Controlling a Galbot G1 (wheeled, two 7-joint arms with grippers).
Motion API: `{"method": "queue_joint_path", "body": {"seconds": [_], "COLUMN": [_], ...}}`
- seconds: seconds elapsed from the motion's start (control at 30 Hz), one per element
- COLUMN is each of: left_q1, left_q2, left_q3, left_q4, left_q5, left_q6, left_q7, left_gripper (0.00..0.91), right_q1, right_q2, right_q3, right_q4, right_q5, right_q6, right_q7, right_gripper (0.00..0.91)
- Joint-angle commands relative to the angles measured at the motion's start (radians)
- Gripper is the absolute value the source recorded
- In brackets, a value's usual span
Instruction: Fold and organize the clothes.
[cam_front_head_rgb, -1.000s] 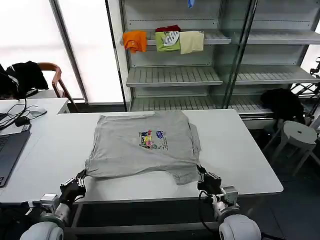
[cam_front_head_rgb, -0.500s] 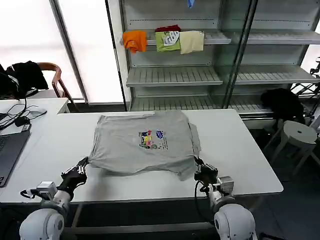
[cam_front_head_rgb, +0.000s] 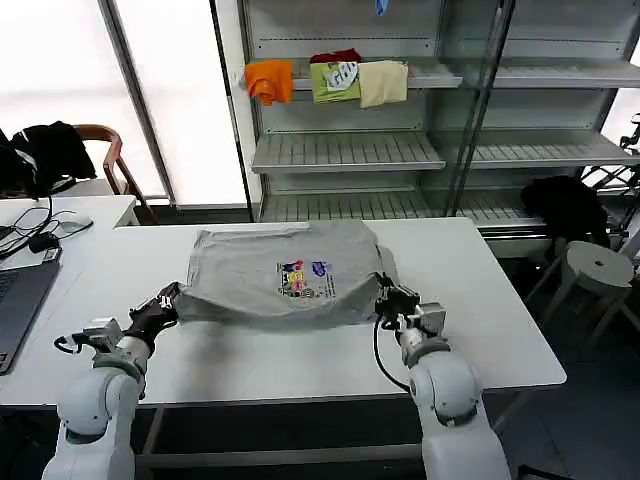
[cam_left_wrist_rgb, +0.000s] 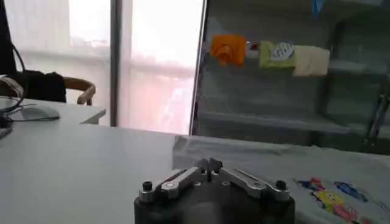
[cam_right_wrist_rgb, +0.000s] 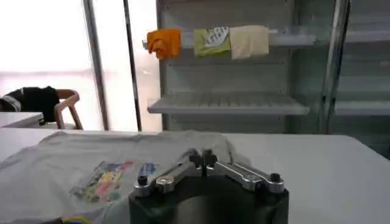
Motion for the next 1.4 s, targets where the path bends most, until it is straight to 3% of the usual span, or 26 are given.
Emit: {"method": "queue_joint_path", "body": {"seconds": [0.03,0.47,0.5,0.53,0.57,0.63,0.67,0.7,0.83,1.03,1.23,1.4], "left_q1": [-0.15,-0.208,-0.207,-0.206,-0.206,-0.209,-0.213,-0.215,-0.221,-0.201,-0.123,-0.047], "left_q2": [0.001,0.0,0.0,0.0,0.0,0.0,0.0,0.001,0.01,0.02,0.025,0.042], "left_q3": [0.006,0.036,0.037,0.039,0.041,0.043,0.043,0.042,0.04,0.033,0.04,0.063], "left_q4": [0.177,0.289,0.291,0.292,0.295,0.299,0.301,0.302,0.299,0.257,0.175,0.118], "left_q5": [0.004,0.065,0.071,0.078,0.083,0.091,0.096,0.1,0.104,0.098,0.111,0.173], "left_q6": [0.015,0.006,0.005,0.005,0.005,0.004,0.003,0.0,-0.005,-0.003,0.015,0.016], "left_q7": [-0.005,0.007,0.013,0.014,0.015,0.014,0.014,0.014,0.012,0.009,0.012,0.025], "left_gripper": [0.0,0.0,0.01,0.05,0.091,0.353,0.695,0.907,0.907,0.907,0.907,0.907], "right_q1": [0.209,0.295,0.299,0.301,0.307,0.316,0.321,0.328,0.347,0.349,0.255,0.134], "right_q2": [0.031,0.063,0.065,0.066,0.07,0.076,0.078,0.081,0.085,0.072,0.037,-0.005], "right_q3": [-0.001,0.024,0.025,0.026,0.028,0.034,0.037,0.039,0.049,0.064,0.052,0.038], "right_q4": [-0.248,-0.459,-0.469,-0.476,-0.489,-0.511,-0.523,-0.529,-0.554,-0.53,-0.402,-0.267], "right_q5": [-0.039,-0.128,-0.134,-0.136,-0.139,-0.142,-0.141,-0.141,-0.141,-0.131,-0.105,-0.063], "right_q6": [0.004,0.064,0.067,0.07,0.089,0.13,0.139,0.154,0.207,0.205,0.111,0.075], "right_q7": [-0.011,-0.052,-0.053,-0.054,-0.05,-0.045,-0.041,-0.037,-0.019,-0.002,-0.022,-0.008], "right_gripper": [0.0,0.0,0.252,0.907,0.907,0.907,0.907,0.907,0.907,0.907,0.907,0.907]}}
